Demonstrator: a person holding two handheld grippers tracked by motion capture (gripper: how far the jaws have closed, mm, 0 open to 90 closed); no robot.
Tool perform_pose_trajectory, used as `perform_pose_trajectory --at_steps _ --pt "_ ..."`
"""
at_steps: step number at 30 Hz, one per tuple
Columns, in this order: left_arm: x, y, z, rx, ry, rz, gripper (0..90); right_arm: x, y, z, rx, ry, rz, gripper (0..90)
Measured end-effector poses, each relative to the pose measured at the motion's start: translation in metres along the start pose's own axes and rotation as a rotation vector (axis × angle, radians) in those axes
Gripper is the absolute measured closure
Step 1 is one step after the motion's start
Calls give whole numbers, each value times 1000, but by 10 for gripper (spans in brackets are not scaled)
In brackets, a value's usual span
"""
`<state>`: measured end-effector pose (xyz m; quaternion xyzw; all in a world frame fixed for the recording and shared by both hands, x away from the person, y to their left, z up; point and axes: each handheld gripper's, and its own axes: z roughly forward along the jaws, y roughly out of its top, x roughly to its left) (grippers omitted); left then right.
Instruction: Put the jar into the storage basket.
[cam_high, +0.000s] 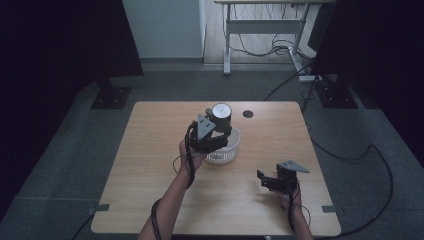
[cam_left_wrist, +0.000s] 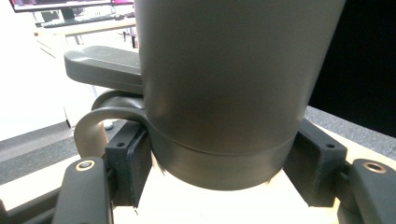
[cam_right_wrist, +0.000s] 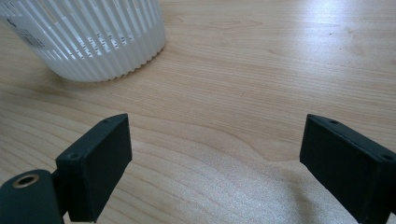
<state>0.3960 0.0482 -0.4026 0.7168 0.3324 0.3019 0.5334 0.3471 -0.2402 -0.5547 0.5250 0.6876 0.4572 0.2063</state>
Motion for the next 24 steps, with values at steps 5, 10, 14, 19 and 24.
perform_pose_trajectory --at_steps 5,10,14,19,24 --pt "-1 -2 3 0 -4 -5 305 0 0 0 6 -1 -1 90" --pt "-2 -2 4 -5 2 -2 305 0 0 0 5 2 0 90" --pt "-1 -4 6 -9 5 -9 305 0 0 0 7 1 -3 90" --pt "-1 -8 10 1 9 -11 304 0 0 1 8 1 -3 90" --pt "-2 -11 12 11 8 -13 304 0 0 1 9 1 -4 90"
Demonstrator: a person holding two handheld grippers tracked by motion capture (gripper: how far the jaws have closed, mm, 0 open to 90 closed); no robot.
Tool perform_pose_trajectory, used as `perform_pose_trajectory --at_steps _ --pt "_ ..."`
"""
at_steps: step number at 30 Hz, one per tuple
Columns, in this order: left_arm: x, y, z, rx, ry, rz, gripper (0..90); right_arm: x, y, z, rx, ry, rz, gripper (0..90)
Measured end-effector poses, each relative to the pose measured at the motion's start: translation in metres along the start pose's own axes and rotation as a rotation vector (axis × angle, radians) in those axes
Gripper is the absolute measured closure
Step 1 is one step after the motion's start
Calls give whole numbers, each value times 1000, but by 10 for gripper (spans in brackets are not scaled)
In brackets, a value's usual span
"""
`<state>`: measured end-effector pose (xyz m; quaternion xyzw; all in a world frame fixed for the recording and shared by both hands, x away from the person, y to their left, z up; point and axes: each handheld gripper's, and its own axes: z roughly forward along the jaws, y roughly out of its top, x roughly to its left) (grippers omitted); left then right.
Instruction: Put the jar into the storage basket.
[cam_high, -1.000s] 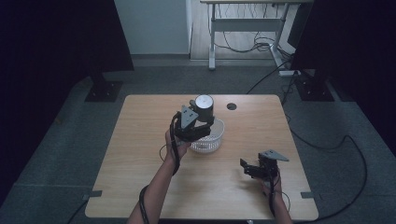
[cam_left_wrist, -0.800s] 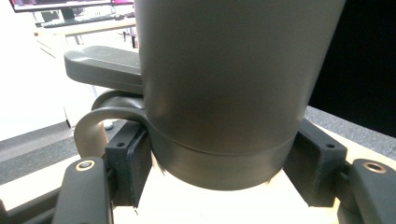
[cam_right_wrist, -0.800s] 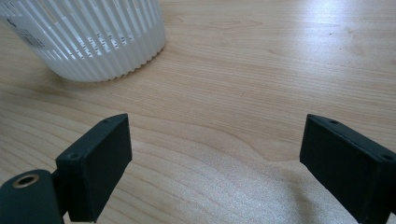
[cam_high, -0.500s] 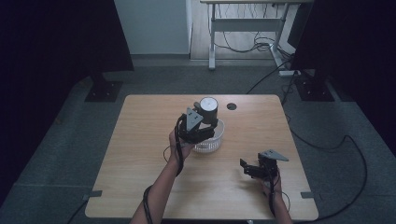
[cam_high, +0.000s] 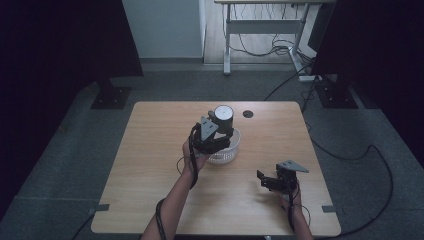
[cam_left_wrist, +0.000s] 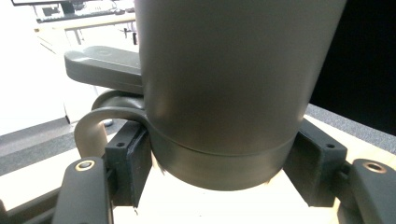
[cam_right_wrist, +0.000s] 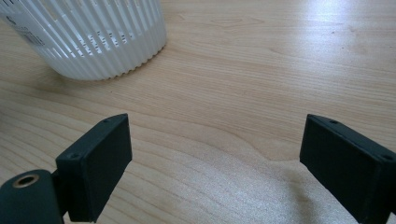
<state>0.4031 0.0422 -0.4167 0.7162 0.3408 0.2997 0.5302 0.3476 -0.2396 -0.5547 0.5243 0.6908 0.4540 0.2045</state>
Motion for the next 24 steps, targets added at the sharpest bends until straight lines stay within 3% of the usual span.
perform_pose_trajectory --at_steps 24 --pt "-4 -25 20 77 16 -14 304 1 0 0 2 -5 -4 91"
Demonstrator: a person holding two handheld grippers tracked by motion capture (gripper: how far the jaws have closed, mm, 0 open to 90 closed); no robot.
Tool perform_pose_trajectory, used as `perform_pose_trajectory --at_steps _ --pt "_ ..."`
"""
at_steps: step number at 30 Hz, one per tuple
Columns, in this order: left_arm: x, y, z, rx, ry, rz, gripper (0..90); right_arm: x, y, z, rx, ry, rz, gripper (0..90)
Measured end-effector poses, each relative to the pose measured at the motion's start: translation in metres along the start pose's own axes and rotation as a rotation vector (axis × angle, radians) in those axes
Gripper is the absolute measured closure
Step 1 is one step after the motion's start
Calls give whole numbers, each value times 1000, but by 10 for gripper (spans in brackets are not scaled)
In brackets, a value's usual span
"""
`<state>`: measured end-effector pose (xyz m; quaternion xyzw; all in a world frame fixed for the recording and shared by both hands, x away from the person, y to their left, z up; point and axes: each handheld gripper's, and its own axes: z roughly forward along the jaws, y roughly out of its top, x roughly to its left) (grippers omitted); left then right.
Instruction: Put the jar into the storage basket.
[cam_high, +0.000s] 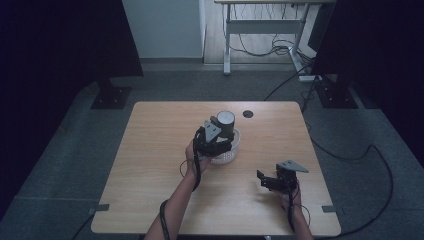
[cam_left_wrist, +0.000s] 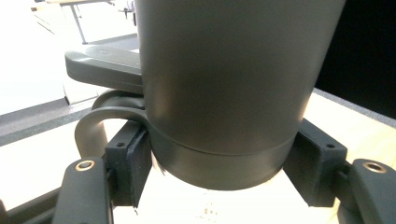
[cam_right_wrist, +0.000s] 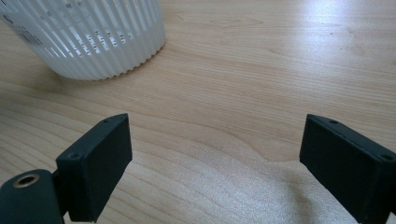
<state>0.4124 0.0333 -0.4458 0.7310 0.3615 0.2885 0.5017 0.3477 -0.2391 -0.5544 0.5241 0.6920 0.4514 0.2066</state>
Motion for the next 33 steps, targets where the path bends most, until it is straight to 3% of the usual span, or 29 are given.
perform_pose_trajectory --at_steps 33 --pt "-3 -18 18 75 8 0 304 0 0 0 2 4 1 91"
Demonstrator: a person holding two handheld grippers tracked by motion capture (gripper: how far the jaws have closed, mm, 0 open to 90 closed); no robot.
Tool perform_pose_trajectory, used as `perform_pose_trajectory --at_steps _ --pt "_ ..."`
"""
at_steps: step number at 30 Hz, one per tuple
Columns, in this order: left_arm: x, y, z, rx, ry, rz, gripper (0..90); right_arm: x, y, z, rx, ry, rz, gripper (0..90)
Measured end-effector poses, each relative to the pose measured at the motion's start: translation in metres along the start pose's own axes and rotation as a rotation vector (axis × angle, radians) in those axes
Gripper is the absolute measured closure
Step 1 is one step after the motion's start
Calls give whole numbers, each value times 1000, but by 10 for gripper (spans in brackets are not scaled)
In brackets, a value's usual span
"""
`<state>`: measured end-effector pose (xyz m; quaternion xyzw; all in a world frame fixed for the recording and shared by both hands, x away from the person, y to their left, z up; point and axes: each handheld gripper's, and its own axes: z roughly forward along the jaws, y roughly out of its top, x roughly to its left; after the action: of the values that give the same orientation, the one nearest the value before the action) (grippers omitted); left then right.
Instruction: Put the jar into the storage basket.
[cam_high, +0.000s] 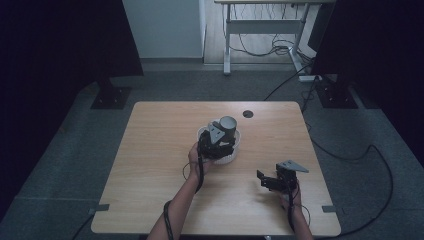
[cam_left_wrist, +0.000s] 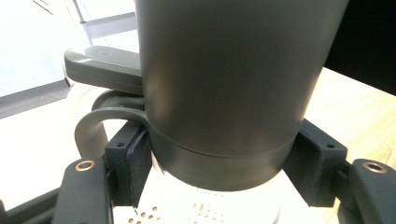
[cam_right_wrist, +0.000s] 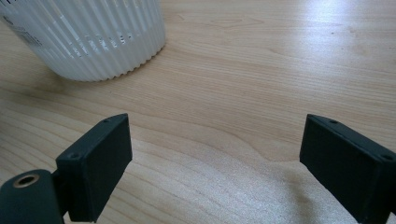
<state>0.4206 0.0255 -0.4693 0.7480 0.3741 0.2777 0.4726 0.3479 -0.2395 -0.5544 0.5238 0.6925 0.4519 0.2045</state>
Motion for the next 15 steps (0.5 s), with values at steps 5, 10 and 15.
perform_pose_trajectory --at_steps 5,10,15 --pt "1 -3 3 10 3 -5 303 0 0 0 0 0 0 90" --pt "1 -4 5 19 6 -4 303 0 0 0 -1 -1 0 91" --pt "2 -6 6 26 7 -6 303 0 0 0 -1 -4 1 91"
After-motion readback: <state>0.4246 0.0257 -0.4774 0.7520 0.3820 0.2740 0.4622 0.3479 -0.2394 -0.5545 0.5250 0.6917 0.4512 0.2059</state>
